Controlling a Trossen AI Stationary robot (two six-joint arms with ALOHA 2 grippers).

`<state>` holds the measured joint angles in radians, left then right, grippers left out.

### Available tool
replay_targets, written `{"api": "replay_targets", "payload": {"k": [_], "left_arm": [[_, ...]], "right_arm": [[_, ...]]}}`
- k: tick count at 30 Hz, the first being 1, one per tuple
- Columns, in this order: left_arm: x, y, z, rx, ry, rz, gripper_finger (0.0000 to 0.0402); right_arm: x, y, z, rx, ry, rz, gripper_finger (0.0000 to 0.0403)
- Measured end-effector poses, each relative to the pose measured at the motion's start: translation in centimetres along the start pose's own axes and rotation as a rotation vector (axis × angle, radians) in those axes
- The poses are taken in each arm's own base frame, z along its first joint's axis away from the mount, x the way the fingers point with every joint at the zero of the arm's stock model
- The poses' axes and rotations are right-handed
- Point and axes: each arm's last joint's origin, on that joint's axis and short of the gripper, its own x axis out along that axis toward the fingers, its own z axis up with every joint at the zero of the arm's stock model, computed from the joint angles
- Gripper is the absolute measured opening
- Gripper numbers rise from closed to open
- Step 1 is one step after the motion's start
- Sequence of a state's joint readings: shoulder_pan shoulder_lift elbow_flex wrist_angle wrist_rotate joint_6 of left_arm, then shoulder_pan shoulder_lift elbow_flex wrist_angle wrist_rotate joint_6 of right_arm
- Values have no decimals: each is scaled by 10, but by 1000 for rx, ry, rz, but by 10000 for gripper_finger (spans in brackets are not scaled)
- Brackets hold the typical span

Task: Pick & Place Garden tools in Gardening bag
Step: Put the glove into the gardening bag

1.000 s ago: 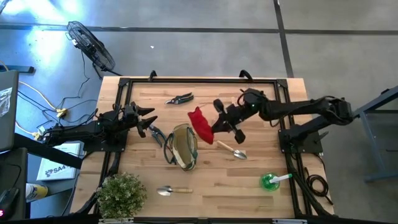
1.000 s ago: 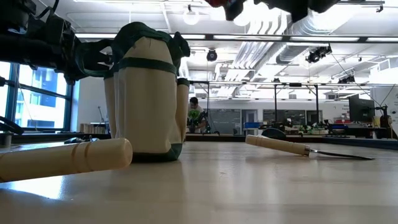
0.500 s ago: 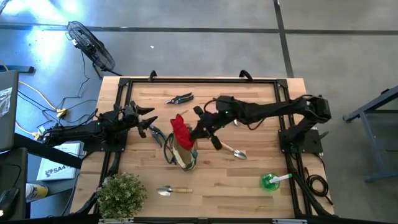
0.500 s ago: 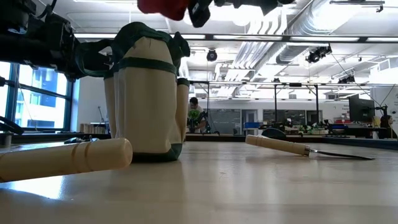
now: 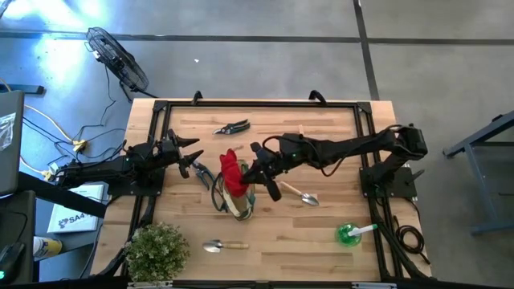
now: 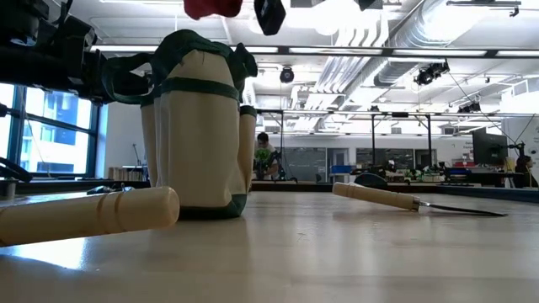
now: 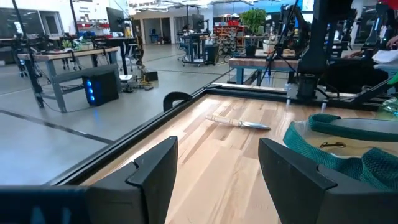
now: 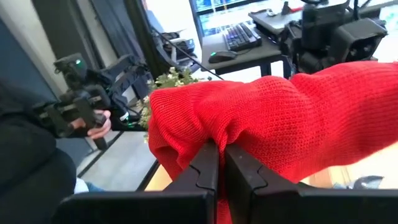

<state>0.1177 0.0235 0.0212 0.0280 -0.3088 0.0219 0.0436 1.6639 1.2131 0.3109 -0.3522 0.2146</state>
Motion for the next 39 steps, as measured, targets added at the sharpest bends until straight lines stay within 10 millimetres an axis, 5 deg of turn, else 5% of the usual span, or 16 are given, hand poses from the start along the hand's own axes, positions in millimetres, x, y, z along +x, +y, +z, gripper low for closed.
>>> {"api": "replay_targets", "payload": {"k": [19, 24, 29, 39], "left_arm": [[3, -5, -3, -68, 42, -121, 219], [-3, -13, 24, -102, -69, -492, 219], [-9, -10, 51, -150, -282, -489, 219], [-4, -16, 58, 269, -455, -553, 219]], "right_arm": [[22, -8, -28, 194, 68, 60, 3], [22, -9, -29, 185, 84, 56, 3], [22, -9, -29, 156, 80, 54, 3], [21, -10, -29, 153, 80, 52, 3]]}}
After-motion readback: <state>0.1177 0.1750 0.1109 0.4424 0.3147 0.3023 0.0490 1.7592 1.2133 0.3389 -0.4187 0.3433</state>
